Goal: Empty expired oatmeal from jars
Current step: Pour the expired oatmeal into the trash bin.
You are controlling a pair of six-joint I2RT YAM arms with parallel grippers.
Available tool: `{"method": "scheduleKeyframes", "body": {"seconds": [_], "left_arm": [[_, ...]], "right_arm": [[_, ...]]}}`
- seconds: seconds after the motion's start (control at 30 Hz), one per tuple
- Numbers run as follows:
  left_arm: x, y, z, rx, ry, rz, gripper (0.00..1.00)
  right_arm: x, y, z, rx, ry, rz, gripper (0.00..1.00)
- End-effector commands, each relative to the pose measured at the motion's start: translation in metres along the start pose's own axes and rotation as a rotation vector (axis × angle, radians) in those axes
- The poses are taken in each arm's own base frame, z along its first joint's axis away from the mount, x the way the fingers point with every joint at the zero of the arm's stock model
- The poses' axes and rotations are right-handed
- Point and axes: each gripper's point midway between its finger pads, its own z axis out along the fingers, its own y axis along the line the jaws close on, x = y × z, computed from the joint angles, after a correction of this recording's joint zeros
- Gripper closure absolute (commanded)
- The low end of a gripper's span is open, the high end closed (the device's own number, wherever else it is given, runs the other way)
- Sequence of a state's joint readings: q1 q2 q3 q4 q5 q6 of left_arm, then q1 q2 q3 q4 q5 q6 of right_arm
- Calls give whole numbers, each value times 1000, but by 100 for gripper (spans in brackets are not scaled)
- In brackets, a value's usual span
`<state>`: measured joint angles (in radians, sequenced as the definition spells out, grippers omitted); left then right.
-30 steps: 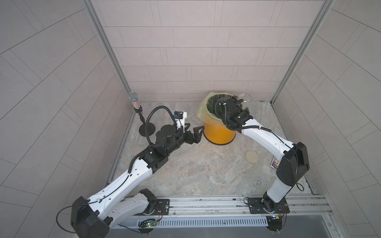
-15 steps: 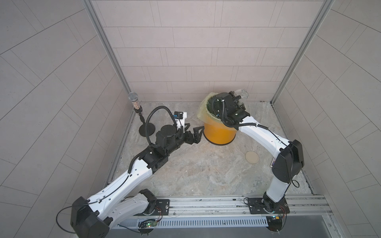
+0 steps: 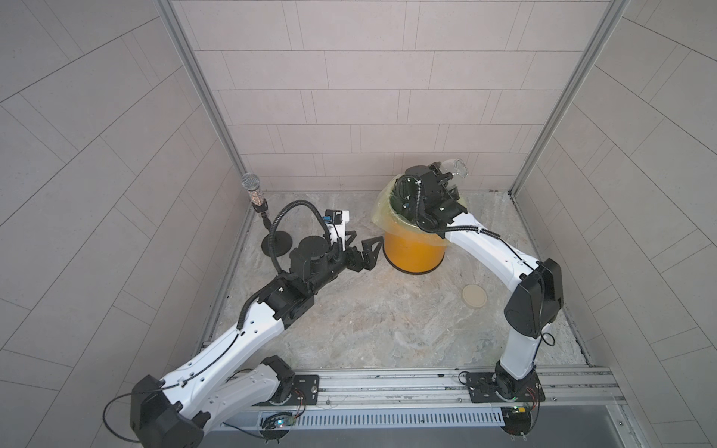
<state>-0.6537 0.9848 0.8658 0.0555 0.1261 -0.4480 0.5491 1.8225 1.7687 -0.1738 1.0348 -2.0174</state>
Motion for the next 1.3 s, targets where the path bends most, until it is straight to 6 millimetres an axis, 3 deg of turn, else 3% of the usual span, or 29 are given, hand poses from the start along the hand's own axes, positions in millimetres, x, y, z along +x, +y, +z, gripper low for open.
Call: {"method": "scheduleKeyframes", "body": {"seconds": [0.0, 0.07, 0.17, 0.23, 0.3, 0.37, 0.47, 0.53, 0.87, 0.93, 1.0, 1.13, 1.23, 1.27], "left_arm": [[-10, -1, -1, 3, -42, 5, 0], [-11, -1, 1, 6, -44, -2, 0], [-10, -3, 2, 13, -40, -6, 0], [-9, -2, 0, 8, -37, -2, 0], [-9, -1, 0, 4, -36, -2, 0], [-11, -3, -1, 9, -35, 2, 0], [-13, -3, -1, 8, -38, 3, 0], [-15, -4, -2, 8, -42, 3, 0], [-15, -3, -1, 3, -40, 3, 0], [-15, -3, -1, 2, -40, 6, 0], [-13, -2, 1, -1, -35, 5, 0], [-17, -4, 2, 7, -48, -6, 0], [-18, -5, 2, 7, -48, -10, 0], [-18, -5, 1, 8, -51, -11, 0]], "right_arm": [[15, 8, -2, -49, 42, -541, 100], [8, 34, 5, -90, 65, -598, 100], [-1, 25, 0, -12, 35, -545, 100], [5, 17, -4, -6, 35, -511, 100], [12, 28, -4, -53, 40, -528, 100], [13, 5, -5, 43, -3, -494, 100], [36, 16, -2, -114, 46, -471, 100], [34, 2, -3, -26, 4, -447, 100], [53, 21, -13, -110, -58, -357, 100], [51, 3, -18, -33, -115, -304, 100], [50, 34, -17, -132, -75, -409, 100], [30, 28, -11, -2, -74, -482, 100], [30, 36, -11, -31, -54, -543, 100], [30, 30, -12, -6, -67, -540, 100]]}}
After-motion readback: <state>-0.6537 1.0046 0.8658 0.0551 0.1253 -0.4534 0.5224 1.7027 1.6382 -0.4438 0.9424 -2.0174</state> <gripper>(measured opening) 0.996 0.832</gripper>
